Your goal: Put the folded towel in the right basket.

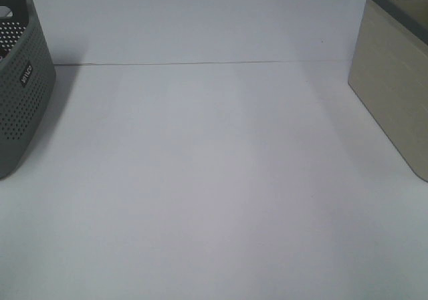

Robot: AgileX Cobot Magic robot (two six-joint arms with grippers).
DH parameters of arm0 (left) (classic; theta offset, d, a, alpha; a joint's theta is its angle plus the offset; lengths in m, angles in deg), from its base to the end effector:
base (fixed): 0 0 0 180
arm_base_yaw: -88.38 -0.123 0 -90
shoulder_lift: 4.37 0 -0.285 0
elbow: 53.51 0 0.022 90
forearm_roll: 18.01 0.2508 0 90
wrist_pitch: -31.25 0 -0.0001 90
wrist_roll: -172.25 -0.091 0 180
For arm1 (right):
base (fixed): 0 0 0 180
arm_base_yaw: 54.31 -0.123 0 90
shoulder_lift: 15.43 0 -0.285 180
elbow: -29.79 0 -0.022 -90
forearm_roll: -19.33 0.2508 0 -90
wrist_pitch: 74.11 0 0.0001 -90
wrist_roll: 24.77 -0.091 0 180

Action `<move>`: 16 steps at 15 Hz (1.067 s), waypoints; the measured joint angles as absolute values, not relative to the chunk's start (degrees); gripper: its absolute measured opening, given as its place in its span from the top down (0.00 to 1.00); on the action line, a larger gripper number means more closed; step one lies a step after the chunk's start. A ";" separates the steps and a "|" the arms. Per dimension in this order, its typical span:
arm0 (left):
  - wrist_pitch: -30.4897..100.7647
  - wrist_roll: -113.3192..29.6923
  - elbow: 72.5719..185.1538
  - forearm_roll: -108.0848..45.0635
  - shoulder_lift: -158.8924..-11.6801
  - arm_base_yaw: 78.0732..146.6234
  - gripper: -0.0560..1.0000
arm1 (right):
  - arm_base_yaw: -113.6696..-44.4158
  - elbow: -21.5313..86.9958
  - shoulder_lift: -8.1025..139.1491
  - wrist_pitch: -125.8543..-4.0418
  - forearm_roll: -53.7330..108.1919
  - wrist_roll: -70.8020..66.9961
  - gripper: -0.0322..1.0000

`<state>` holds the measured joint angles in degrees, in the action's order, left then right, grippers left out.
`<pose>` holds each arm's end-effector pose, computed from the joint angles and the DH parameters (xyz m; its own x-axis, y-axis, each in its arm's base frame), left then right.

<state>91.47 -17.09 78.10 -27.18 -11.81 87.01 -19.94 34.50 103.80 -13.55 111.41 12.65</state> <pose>-0.0060 -0.0127 0.2798 -0.4242 0.0720 -0.9027 0.1365 0.9905 0.0148 0.3900 -0.1707 0.2717 -0.4899 0.8344 -0.2526 0.0304 0.3059 0.9516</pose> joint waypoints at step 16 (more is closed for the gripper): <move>91.47 -17.09 78.10 -27.18 -11.81 87.01 0.95 | -59.41 42.35 83.69 -4.61 27.30 -13.19 0.09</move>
<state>91.47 -17.09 78.10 -27.18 -11.81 87.01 -59.41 42.35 83.69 -4.61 27.30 -13.19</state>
